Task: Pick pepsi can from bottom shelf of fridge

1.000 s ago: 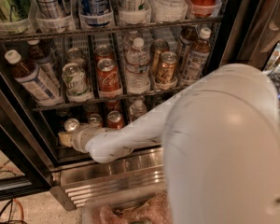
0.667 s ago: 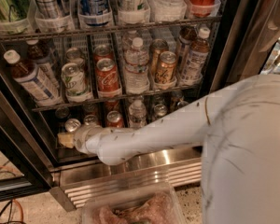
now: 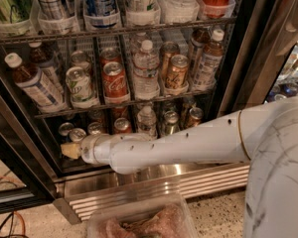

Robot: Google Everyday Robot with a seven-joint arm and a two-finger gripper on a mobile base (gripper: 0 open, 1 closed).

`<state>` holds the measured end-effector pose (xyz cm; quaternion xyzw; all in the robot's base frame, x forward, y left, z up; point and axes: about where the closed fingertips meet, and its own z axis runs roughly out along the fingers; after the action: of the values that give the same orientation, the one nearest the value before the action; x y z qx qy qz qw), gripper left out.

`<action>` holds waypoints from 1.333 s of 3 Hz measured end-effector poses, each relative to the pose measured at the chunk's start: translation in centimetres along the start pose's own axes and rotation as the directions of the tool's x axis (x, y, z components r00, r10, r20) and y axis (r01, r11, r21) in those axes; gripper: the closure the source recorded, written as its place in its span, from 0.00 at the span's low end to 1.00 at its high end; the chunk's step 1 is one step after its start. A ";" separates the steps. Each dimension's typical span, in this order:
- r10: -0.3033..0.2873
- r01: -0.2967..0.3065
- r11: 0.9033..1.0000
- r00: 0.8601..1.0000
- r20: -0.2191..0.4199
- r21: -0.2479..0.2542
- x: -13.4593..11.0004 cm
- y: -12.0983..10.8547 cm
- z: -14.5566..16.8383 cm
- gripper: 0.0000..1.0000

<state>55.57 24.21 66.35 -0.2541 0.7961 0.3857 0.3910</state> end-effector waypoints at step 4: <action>0.198 -0.204 0.976 0.977 0.074 0.081 5.1 5.7 -9.6 1.00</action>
Offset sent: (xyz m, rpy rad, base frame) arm -0.0733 -0.0349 0.0158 0.0962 0.0880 -0.1063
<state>44.58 19.18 68.34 -0.1419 0.8207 0.3959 0.3867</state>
